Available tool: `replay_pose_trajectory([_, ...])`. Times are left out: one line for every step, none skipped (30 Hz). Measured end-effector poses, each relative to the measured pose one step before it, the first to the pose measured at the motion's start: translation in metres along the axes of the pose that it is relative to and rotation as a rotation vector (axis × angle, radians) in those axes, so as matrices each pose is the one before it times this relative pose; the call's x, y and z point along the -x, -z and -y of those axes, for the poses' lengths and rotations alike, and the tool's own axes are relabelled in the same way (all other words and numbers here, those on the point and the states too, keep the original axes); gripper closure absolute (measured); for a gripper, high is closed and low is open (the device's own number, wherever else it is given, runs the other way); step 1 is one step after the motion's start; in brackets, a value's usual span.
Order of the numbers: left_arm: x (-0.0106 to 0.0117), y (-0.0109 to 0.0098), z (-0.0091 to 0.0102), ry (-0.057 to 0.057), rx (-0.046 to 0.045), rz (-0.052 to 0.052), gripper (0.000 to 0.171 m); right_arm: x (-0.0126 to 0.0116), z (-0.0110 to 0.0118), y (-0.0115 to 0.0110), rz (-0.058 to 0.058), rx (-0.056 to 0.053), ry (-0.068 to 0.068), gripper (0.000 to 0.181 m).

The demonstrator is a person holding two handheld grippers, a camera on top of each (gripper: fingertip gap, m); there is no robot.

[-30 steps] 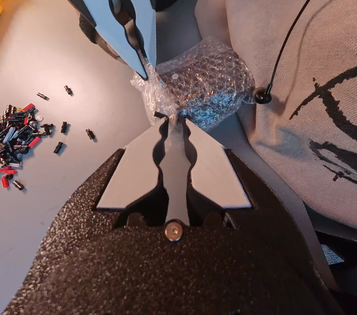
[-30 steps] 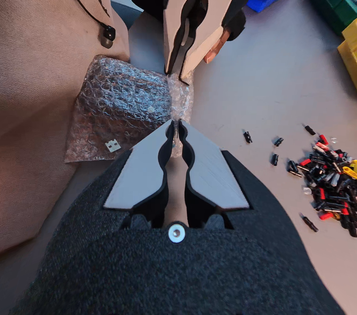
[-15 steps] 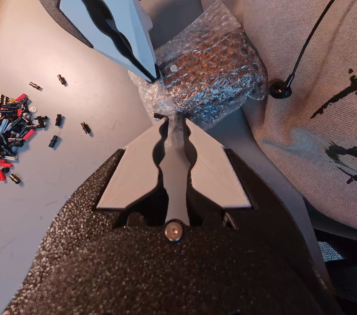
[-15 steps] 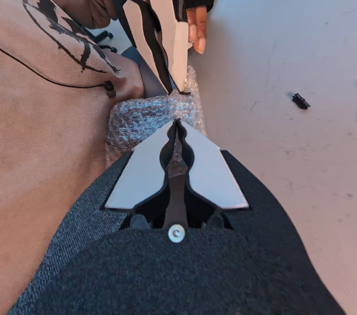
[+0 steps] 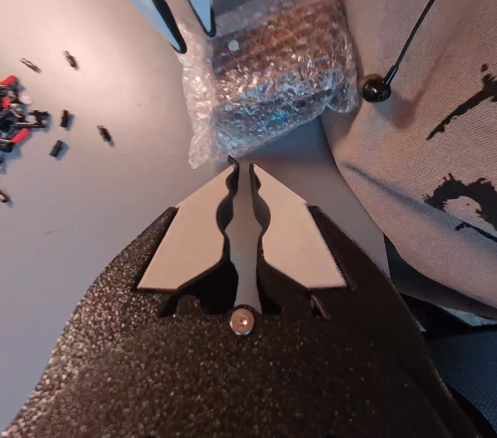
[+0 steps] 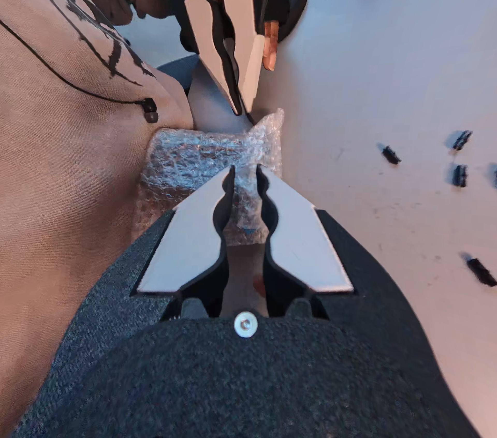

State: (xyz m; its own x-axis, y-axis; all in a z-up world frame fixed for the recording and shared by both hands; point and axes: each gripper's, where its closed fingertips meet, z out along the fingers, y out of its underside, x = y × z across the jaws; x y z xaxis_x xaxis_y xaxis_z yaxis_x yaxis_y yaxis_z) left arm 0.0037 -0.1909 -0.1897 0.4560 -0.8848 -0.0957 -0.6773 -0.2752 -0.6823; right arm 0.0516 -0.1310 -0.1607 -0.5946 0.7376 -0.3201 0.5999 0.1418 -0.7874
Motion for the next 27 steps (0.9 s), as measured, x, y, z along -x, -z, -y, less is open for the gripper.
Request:
replay_pose_trajectory([0.00512, 0.00822, 0.00620, 0.0172, -0.04701, 0.0172, 0.160, 0.00059, 0.01046, 0.00794, 0.0020, -0.0334, -0.0001, 0.163])
replay_pose_trajectory([0.00537, 0.00787, 0.00904, 0.0160, -0.05506, 0.0260, 0.156, -0.00070, 0.01353, 0.00854, -0.0081, -0.0501, 0.0022, 0.159])
replay_pose_trajectory([0.00481, 0.00644, 0.01214, 0.0121, -0.06749, 0.0280, 0.153, -0.00158, 0.01359, 0.00598, -0.0273, -0.0462, 0.0258, 0.151])
replay_pose_trajectory([0.00465, 0.00412, 0.01407, 0.0134, -0.07564, 0.0303, 0.150, -0.00116, 0.01222, 0.00167, -0.0401, -0.0348, 0.0534, 0.142])
replay_pose_trajectory([0.00463, 0.00211, 0.01404, 0.0145, -0.07669, 0.0296, 0.145, 0.00170, 0.01154, -0.00179, -0.0376, -0.0370, 0.0761, 0.138])
replay_pose_trajectory([0.00381, 0.00082, 0.01322, 0.0184, -0.07526, 0.0244, 0.141, 0.00303, 0.01059, -0.00418, -0.0381, -0.0421, 0.0780, 0.139])
replay_pose_trajectory([0.00248, 0.00015, 0.01230, 0.0216, -0.07324, 0.0164, 0.137, 0.00345, 0.00840, -0.00513, -0.0370, -0.0411, 0.0610, 0.144])
replay_pose_trajectory([0.00069, -0.00037, 0.01117, 0.0210, -0.06967, 0.0079, 0.133, 0.00252, 0.00640, -0.00443, -0.0363, -0.0386, 0.0449, 0.150])
replay_pose_trajectory([-0.00057, -0.00076, 0.00921, 0.0133, -0.05795, 0.0045, 0.130, -0.00126, 0.00527, -0.00248, -0.0513, -0.0386, 0.0360, 0.156])
replay_pose_trajectory([-0.00016, -0.00107, 0.00784, 0.0015, -0.04965, 0.0128, 0.128, -0.00312, 0.00560, -0.00033, -0.0529, -0.0439, 0.0260, 0.161])
replay_pose_trajectory([0.00067, -0.00117, 0.00673, -0.0118, -0.04245, 0.0231, 0.128, -0.00392, 0.00519, 0.00050, -0.0457, -0.0386, 0.0057, 0.164])
replay_pose_trajectory([0.00005, -0.00153, 0.00529, -0.0167, -0.03264, 0.0198, 0.128, -0.00274, 0.00455, 0.00093, -0.0295, -0.0301, -0.0110, 0.164])
replay_pose_trajectory([-0.00052, -0.00176, 0.00464, -0.0109, -0.02635, 0.0131, 0.128, -0.00217, 0.00310, 0.00058, -0.0214, -0.0175, -0.0187, 0.163])
replay_pose_trajectory([-0.00081, -0.00187, 0.00396, -0.0048, -0.02197, 0.0079, 0.128, -0.00074, 0.00236, 0.00045, -0.0121, -0.0122, -0.0092, 0.163])
replay_pose_trajectory([-0.00082, -0.00176, 0.00271, -0.0023, -0.01511, 0.0036, 0.128, -0.00073, 0.00264, 0.00062, -0.0148, -0.0152, 0.0021, 0.163])
replay_pose_trajectory([-0.00041, -0.00153, 0.00216, -0.0002, -0.01183, 0.0026, 0.128, -0.00084, 0.00099, 0.00010, -0.0144, -0.0018, 0.0062, 0.163])
replay_pose_trajectory([-0.00069, -0.00133, 0.00127, 0.0009, -0.00678, -0.0028, 0.129, 0.00004, 0.00131, -0.00007, -0.0071, -0.0020, 0.0063, 0.163])
replay_pose_trajectory([-0.00051, -0.00096, 0.00157, 0.0002, -0.00747, -0.0020, 0.129, 0.00006, 0.00224, 0.00029, -0.0060, -0.0086, 0.0017, 0.163])
replay_pose_trajectory([-0.00014, -0.00052, 0.00205, -0.0026, -0.00917, 0.0011, 0.130, 0.00048, 0.00048, -0.00010, 0.0001, 0.0021, -0.0021, 0.163])
replay_pose_trajectory([-0.00049, -0.00063, 0.00099, -0.0025, -0.00033, -0.0015, 0.130, 0.00070, 0.00036, -0.00013, 0.0028, 0.0020, -0.0027, 0.163])
replay_pose_trajectory([-0.00066, -0.00072, 0.00028, -0.0032, 0.00326, -0.0025, 0.131, 0.00018, 0.00111, 0.00033, -0.0019, -0.0047, 0.0007, 0.163])
replay_pose_trajectory([-0.00096, -0.00047, 0.00048, -0.0047, 0.00083, -0.0032, 0.131, 0.00042, 0.00052, 0.00018, -0.0004, -0.0008, 0.0043, 0.164])
replay_pose_trajectory([-0.00089, -0.00058, 0.00040, -0.0032, 0.00122, -0.0030, 0.131, 0.00062, 0.00039, 0.00019, -0.0005, -0.0010, 0.0047, 0.165])
replay_pose_trajectory([-0.00085, -0.00060, -0.00014, -0.0018, 0.00272, -0.0038, 0.131, 0.00058, -0.00021, -0.00014, -0.0006, 0.0011, 0.0034, 0.166])
replay_pose_trajectory([-0.00050, -0.00052, -0.00036, -0.0012, 0.00273, -0.0023, 0.131, 0.00076, 0.00000, -0.00006, 0.0025, -0.0002, 0.0001, 0.166])
replay_pose_trajectory([0.00018, -0.00020, 0.00016, -0.0011, -0.00179, 0.0013, 0.132, 0.00049, -0.00016, -0.00009, 0.0001, -0.0005, -0.0003, 0.167])
replay_pose_trajectory([-0.00045, -0.00005, 0.00040, 0.0002, -0.00269, -0.0021, 0.133, 0.00053, 0.00013, 0.00016, 0.0012, -0.0020, -0.0001, 0.167])
